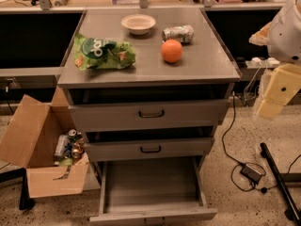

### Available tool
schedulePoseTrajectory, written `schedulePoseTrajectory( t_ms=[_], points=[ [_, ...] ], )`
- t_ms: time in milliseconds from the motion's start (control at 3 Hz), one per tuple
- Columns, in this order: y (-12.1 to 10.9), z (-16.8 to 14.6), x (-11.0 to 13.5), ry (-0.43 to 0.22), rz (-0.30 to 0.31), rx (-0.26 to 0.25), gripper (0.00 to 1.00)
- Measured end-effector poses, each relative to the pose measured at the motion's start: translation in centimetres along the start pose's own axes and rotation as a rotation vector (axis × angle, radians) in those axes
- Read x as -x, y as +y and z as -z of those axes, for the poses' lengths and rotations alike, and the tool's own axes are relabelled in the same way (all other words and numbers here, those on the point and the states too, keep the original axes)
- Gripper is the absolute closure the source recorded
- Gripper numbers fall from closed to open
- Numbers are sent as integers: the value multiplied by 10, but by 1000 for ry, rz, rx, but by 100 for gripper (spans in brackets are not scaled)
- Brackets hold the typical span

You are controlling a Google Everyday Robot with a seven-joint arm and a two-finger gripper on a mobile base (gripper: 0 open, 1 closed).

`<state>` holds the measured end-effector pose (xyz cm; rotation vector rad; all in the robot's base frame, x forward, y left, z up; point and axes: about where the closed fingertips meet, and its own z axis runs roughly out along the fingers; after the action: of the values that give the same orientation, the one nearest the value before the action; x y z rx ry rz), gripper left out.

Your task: Place green rice chip bag into bottom drawer

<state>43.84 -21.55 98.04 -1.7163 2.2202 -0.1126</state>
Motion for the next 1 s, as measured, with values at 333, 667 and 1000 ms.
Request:
schedulePoseTrajectory(
  t_ms=[333, 667, 1000],
  points=[
    [-3, -1, 3, -7, 4, -2, 0],
    [-38, -11, 37, -96, 59, -23, 0],
    [-75, -29, 87, -202, 147, -9, 0]
  ],
)
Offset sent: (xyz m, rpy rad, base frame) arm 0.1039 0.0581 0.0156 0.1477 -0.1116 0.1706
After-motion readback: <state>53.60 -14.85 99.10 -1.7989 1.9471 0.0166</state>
